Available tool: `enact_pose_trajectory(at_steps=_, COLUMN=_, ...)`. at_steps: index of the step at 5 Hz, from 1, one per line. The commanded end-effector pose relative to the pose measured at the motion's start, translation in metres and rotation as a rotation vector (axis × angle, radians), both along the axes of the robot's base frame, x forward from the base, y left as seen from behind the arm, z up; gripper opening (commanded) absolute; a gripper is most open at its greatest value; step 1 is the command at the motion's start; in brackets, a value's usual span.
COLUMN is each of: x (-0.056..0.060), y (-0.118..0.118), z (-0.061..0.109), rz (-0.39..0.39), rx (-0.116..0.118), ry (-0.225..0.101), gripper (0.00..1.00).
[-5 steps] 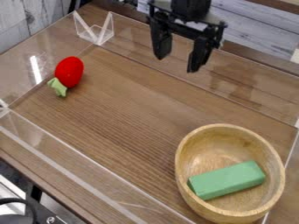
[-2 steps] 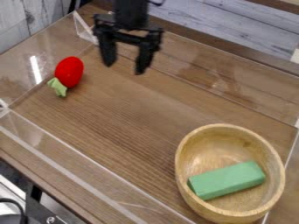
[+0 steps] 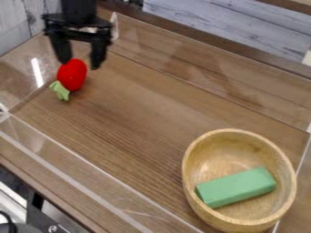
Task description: Move the red object to the right side of the table
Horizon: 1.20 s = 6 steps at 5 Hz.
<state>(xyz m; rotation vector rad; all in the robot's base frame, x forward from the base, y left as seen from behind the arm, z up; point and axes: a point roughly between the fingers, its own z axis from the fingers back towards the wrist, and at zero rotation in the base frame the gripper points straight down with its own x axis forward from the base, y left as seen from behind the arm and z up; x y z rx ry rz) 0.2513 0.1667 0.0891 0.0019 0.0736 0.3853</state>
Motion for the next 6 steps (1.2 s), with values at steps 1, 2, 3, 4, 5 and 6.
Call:
enact_pose_trajectory(at_steps=1, x=0.013, y=0.024, z=0.006, rz=0.018, rx=0.035, ry=-0.055, gripper=1.00)
enact_pose_trajectory(at_steps=2, x=0.018, y=0.040, z=0.003, rz=0.018, rx=0.036, ry=-0.047, gripper=1.00)
enact_pose_trajectory(at_steps=3, x=0.022, y=0.050, z=0.000, rz=0.015, rx=0.036, ry=-0.035, gripper=1.00)
enact_pose_trajectory(at_steps=4, x=0.029, y=0.051, z=-0.004, rz=0.098, rx=0.035, ry=-0.021, gripper=1.00)
enact_pose_trajectory(at_steps=5, x=0.035, y=0.048, z=-0.006, rz=0.174, rx=0.036, ry=-0.008, gripper=1.00)
enact_pose_trajectory(at_steps=6, x=0.039, y=0.046, z=-0.014, rz=0.220, rx=0.036, ry=0.005, gripper=1.00)
